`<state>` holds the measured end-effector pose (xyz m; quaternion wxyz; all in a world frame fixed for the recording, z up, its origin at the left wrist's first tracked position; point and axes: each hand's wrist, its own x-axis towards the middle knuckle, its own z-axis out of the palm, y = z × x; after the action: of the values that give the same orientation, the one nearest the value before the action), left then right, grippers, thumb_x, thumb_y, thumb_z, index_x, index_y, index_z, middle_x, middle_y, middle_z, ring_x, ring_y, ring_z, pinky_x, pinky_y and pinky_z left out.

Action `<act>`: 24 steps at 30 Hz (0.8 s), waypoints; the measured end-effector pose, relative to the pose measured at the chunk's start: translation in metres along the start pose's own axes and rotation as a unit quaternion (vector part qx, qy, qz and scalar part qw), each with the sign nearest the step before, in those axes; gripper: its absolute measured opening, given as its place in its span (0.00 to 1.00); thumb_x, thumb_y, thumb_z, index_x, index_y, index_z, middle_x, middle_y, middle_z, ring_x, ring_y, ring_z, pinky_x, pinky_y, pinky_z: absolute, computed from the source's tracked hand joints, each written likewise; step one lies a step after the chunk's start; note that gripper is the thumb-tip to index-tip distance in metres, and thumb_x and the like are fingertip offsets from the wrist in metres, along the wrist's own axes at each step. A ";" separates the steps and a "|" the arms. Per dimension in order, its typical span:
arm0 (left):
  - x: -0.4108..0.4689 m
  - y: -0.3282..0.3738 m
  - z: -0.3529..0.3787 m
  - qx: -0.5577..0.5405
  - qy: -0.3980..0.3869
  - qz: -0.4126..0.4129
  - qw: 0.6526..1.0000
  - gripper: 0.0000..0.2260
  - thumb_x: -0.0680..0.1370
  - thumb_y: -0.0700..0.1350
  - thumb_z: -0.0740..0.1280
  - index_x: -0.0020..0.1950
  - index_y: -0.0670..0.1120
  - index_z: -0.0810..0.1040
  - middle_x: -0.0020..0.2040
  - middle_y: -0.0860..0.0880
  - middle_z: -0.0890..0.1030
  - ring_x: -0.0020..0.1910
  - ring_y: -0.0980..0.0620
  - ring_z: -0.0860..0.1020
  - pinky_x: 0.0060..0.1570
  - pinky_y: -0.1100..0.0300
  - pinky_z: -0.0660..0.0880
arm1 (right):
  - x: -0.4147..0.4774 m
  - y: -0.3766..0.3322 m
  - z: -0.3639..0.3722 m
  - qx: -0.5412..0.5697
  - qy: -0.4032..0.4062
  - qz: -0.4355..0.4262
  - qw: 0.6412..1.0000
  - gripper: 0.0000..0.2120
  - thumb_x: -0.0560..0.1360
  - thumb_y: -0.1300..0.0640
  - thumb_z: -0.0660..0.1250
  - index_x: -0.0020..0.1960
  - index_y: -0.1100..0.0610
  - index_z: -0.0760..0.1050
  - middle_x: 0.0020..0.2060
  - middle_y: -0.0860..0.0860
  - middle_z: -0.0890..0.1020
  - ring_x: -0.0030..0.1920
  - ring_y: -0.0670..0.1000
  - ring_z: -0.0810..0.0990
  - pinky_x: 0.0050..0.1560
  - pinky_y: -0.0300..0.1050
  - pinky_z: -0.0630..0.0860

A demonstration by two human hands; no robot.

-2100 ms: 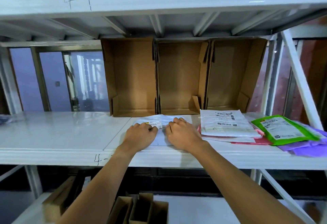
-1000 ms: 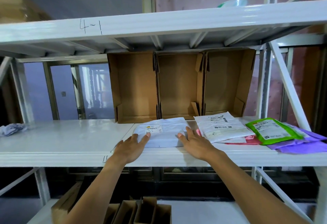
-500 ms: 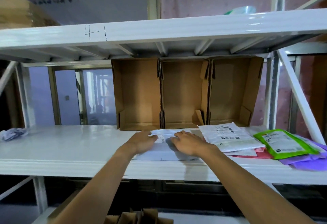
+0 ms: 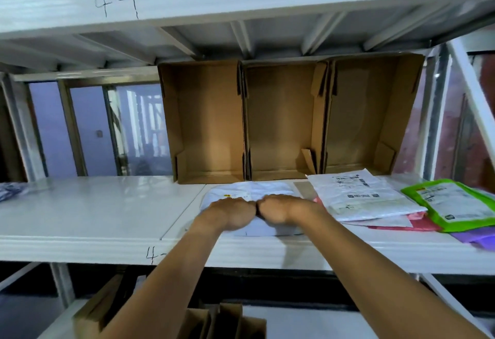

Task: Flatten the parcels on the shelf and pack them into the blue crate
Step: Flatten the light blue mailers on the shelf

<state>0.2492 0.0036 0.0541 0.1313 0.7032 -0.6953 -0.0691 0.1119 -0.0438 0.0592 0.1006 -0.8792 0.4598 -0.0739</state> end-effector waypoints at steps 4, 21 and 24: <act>0.007 0.004 -0.013 -0.101 -0.028 0.081 0.991 0.16 0.82 0.62 0.52 0.68 0.75 0.67 0.64 0.75 0.73 0.67 0.59 0.74 0.69 0.52 0.66 | 0.006 0.004 -0.009 0.083 0.041 0.036 0.995 0.12 0.75 0.38 0.59 0.55 0.29 0.76 0.59 0.37 0.79 0.58 0.49 0.77 0.62 0.47 0.75; 0.030 -0.017 -0.010 -0.074 -0.033 -0.061 0.995 0.13 0.81 0.55 0.59 0.63 0.58 0.76 0.61 0.60 0.75 0.59 0.53 0.74 0.61 0.61 0.66 | 0.059 0.020 0.001 -0.025 -0.058 0.103 0.993 0.40 0.70 0.29 0.53 0.76 0.50 0.63 0.76 0.56 0.61 0.75 0.59 0.59 0.73 0.61 0.58; 0.041 -0.024 -0.008 -0.086 -0.053 -0.090 0.991 0.25 0.74 0.63 0.62 0.67 0.56 0.76 0.67 0.54 0.77 0.63 0.51 0.75 0.68 0.53 0.68 | 0.078 0.030 0.011 0.021 -0.067 0.123 0.990 0.36 0.70 0.32 0.54 0.70 0.52 0.71 0.67 0.57 0.74 0.63 0.58 0.73 0.64 0.56 0.69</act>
<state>0.2750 -0.0365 0.0583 0.1476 0.7445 -0.6266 -0.1769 0.1347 -0.1237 0.0445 0.1585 -0.8163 0.5553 -0.0113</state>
